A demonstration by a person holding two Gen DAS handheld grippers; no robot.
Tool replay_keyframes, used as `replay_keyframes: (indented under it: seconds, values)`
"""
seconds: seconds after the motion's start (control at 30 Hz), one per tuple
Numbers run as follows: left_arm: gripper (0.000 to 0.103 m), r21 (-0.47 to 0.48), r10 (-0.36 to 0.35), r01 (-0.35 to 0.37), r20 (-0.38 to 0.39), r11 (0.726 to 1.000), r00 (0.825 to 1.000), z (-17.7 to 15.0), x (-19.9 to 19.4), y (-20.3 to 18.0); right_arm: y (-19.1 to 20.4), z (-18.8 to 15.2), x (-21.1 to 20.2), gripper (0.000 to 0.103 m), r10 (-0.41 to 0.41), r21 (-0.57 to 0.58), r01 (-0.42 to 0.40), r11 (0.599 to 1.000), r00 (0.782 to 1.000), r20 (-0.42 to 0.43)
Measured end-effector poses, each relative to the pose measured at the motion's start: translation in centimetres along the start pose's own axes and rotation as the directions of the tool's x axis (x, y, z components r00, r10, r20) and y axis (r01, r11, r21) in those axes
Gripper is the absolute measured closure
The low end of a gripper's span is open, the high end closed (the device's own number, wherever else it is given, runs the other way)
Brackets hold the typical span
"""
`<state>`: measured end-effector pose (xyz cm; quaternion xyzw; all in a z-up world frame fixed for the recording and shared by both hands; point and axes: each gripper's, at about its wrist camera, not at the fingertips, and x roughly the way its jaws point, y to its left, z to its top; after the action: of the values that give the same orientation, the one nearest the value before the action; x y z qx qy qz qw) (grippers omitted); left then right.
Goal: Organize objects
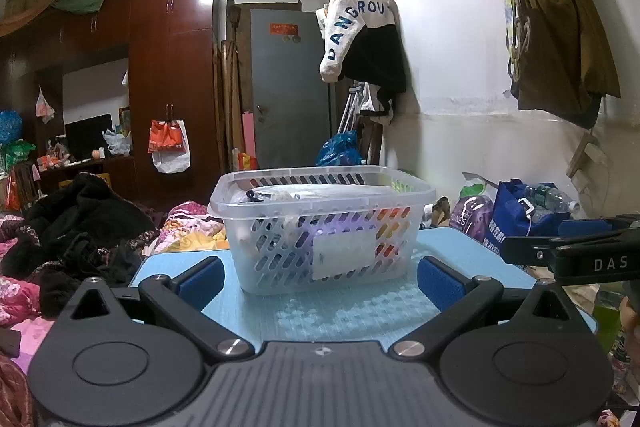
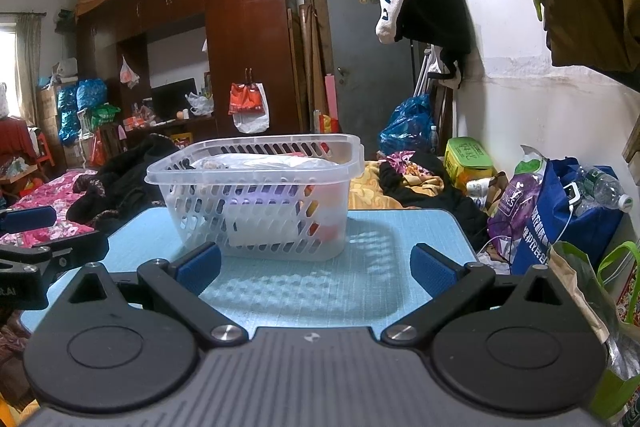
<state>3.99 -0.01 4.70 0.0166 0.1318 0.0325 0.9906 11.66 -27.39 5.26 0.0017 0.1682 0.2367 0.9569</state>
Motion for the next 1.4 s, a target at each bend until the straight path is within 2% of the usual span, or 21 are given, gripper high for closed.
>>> replay_keyframes:
  seconds: [1.4]
  values:
    - [0.000, 0.001, -0.011, 0.011, -0.005, 1.000, 1.000, -0.11, 0.10, -0.52, -0.02, -0.17, 0.15, 0.000, -0.002, 0.001, 0.002, 1.000, 1.000, -0.005]
